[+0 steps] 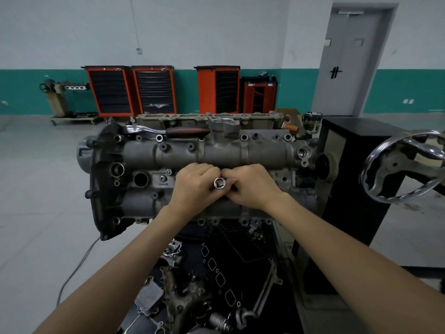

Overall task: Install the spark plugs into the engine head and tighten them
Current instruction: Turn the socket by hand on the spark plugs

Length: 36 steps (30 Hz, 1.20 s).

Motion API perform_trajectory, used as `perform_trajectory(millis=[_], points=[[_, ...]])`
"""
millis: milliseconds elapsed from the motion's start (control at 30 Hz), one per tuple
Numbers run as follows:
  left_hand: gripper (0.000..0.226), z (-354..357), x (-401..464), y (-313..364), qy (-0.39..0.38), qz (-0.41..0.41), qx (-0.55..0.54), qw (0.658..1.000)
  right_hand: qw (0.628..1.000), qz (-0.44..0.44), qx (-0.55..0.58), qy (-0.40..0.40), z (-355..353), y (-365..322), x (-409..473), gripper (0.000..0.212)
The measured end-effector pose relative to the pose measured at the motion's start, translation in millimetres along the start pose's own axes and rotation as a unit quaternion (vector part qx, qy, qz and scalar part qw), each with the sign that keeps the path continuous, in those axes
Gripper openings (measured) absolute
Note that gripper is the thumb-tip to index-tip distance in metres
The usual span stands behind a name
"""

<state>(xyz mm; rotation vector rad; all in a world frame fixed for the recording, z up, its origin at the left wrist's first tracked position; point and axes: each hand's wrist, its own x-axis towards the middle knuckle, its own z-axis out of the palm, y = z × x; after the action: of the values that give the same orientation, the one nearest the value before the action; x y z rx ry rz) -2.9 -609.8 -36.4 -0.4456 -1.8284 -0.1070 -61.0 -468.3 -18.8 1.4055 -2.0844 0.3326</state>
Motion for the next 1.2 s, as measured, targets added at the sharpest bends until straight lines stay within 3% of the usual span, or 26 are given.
perform_trajectory(millis=[167, 367, 533, 633, 767, 1033, 1200], points=[[0.055, 0, -1, 0, 0.014, -0.017, 0.013, 1.000, 0.999, 0.009, 0.017, 0.031, -1, -2, 0, 0.018], [0.051, -3, -4, 5, -0.027, 0.001, -0.030, 0.999, 0.999, 0.019, 0.020, 0.044, -1, -1, -2, 0.019], [0.026, -5, -3, 8, -0.066, -0.010, -0.046, 0.997, 1.000, 0.001, -0.011, -0.005, 2, 0, 0, 0.020], [0.035, -3, -5, 7, -0.063, -0.038, -0.018, 0.997, 1.000, 0.009, -0.002, -0.003, 1, -1, 0, 0.013], [0.047, -1, -8, 2, -0.052, -0.061, -0.026, 0.996, 0.999, 0.026, 0.023, 0.039, 0, -1, -1, 0.021], [0.032, -8, -5, 10, -0.095, -0.057, -0.074, 0.991, 0.999, 0.032, -0.007, 0.020, 0, -2, -2, 0.022], [0.032, -6, -5, 10, -0.102, -0.076, -0.057, 0.990, 0.999, 0.034, 0.002, 0.004, 0, -2, -3, 0.012]])
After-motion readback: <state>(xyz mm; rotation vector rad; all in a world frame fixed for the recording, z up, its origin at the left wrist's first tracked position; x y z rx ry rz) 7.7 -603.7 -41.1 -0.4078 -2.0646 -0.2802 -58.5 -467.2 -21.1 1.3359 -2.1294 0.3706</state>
